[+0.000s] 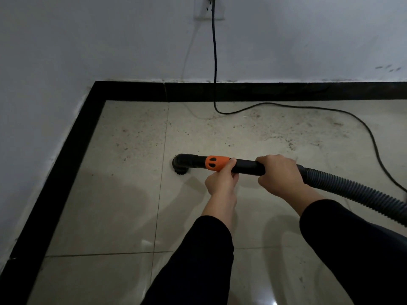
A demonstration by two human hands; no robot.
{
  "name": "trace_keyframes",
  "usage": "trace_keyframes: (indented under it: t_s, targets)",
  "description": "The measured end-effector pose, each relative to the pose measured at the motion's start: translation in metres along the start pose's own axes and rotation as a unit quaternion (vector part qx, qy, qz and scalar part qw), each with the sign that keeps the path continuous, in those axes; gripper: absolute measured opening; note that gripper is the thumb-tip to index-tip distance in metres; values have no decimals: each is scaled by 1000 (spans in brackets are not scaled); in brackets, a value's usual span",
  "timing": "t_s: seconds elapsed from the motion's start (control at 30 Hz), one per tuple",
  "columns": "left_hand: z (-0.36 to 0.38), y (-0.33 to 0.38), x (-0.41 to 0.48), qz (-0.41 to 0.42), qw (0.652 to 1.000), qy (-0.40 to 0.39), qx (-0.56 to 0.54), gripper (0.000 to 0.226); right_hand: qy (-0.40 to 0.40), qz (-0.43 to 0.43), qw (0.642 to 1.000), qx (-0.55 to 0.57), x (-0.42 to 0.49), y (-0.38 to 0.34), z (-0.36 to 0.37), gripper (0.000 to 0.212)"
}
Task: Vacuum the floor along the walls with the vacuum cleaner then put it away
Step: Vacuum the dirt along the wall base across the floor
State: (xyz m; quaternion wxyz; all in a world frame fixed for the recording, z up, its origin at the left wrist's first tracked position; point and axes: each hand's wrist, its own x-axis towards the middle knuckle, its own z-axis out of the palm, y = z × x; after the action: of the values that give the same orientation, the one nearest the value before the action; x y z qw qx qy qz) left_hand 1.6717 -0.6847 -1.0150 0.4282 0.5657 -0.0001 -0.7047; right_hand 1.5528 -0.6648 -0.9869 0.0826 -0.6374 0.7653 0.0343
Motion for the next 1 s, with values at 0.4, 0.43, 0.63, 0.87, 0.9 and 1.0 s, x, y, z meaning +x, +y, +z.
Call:
trace_keyframes:
  t_s: [0.4,0.43,0.63,0.87,0.9,1.0]
  targets:
    - [7,17,20,13,1000,8,25,22,-14,17,1000,15,19,-8,7,17]
    - [8,17,21,14,1000,9,23,22,-15,18,1000,18,21,-9,7,18]
    - [7,20,25,12,1000,18,12,23,-22,6,1000,19,23,-12,7,20]
    - [-1,30,27,25,999,35,-2,25,-26,-21,999,11,24,-24,7,21]
    - [-3,30,27,28,999,38,-3,24,-29,-26,999,10,24,-26,7,21]
    - [-8,32,26,43,998,49,2,23,-32,-38,999,12,22,-31,7,22]
